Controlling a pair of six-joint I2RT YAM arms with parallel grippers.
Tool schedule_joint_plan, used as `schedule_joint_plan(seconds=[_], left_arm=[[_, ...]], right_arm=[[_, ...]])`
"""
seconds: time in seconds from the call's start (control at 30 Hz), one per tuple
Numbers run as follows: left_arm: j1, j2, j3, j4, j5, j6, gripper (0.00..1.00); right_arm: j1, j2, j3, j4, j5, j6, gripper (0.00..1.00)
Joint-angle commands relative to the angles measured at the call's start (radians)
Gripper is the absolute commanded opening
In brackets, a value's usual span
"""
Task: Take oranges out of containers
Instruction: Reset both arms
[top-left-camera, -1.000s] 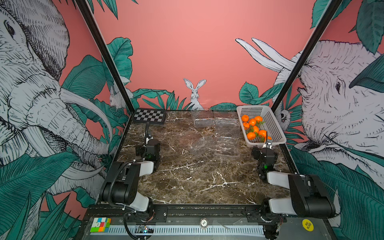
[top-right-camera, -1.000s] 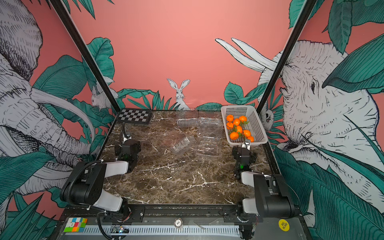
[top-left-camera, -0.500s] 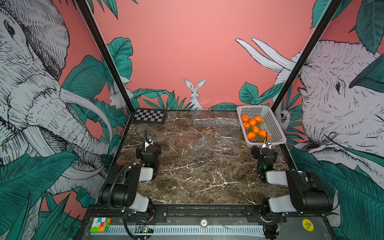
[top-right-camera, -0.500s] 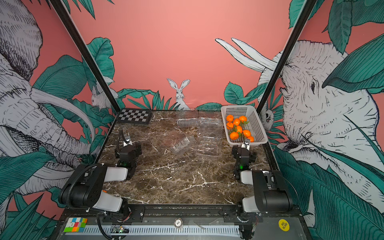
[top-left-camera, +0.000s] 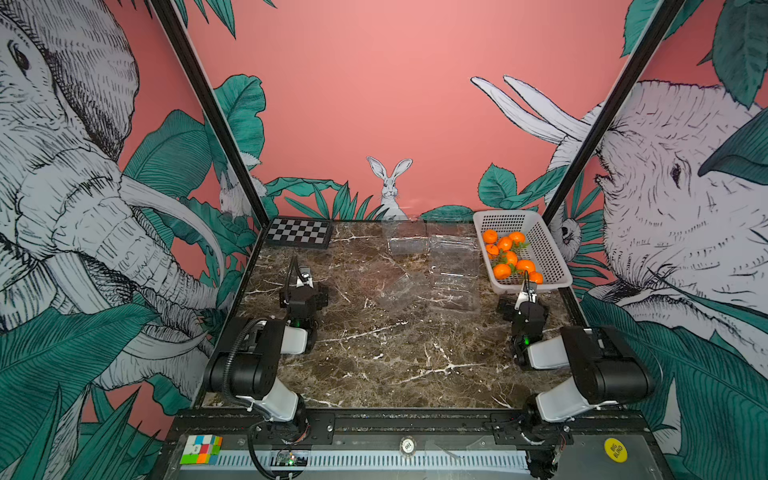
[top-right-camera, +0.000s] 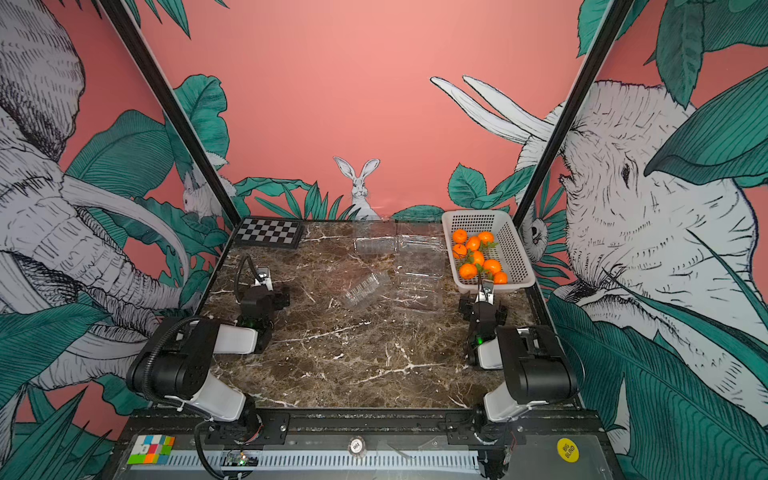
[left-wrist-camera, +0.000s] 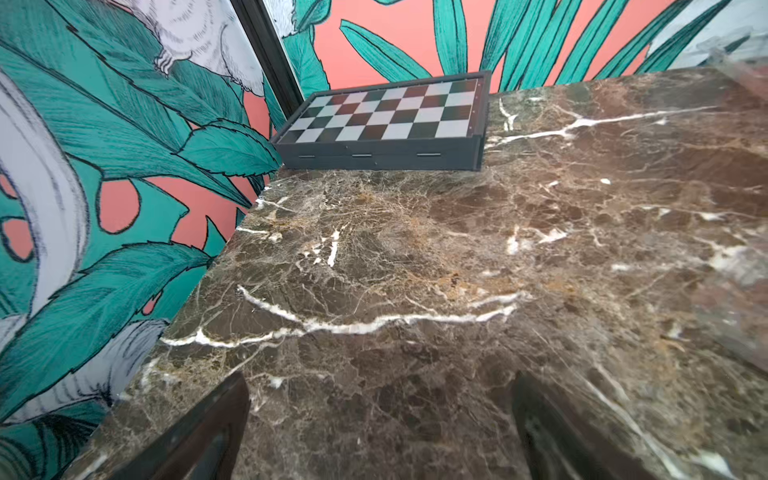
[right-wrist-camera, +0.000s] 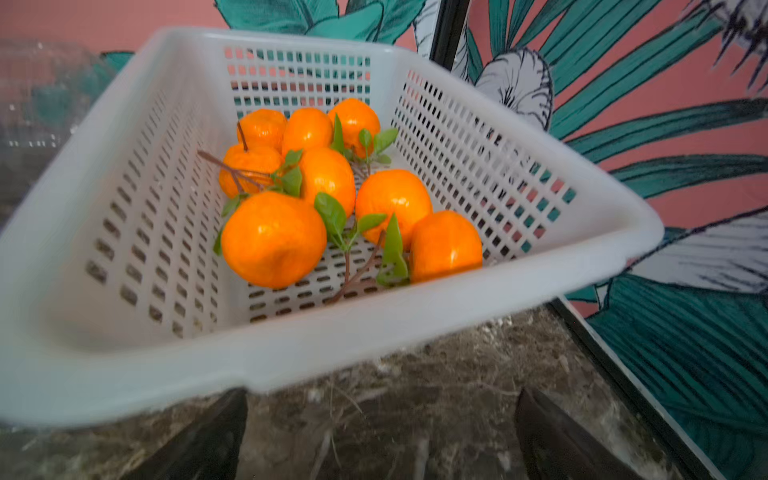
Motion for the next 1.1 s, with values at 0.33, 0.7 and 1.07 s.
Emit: schedule_joint_plan(seconds=[0.33,0.7,1.07], left_arm=[[0.016,-0.014,0.017,-0.015,0.031,-0.008,0.99],[0.016,-0.016,0.018,-0.017,0.032,-0.009,0.99],[0.016,-0.019,0.011,-0.01,0.032,-0.009,0.99]], right_arm=[[0.001,-0.018,0.137,-0.213,0.002,-0.009,0.99],[0.003,-0.018,0.139,-0.22,0.002,-0.009,0.99],[0.009,-0.015,0.154,-0.243,-0.065,-0.044,0.99]])
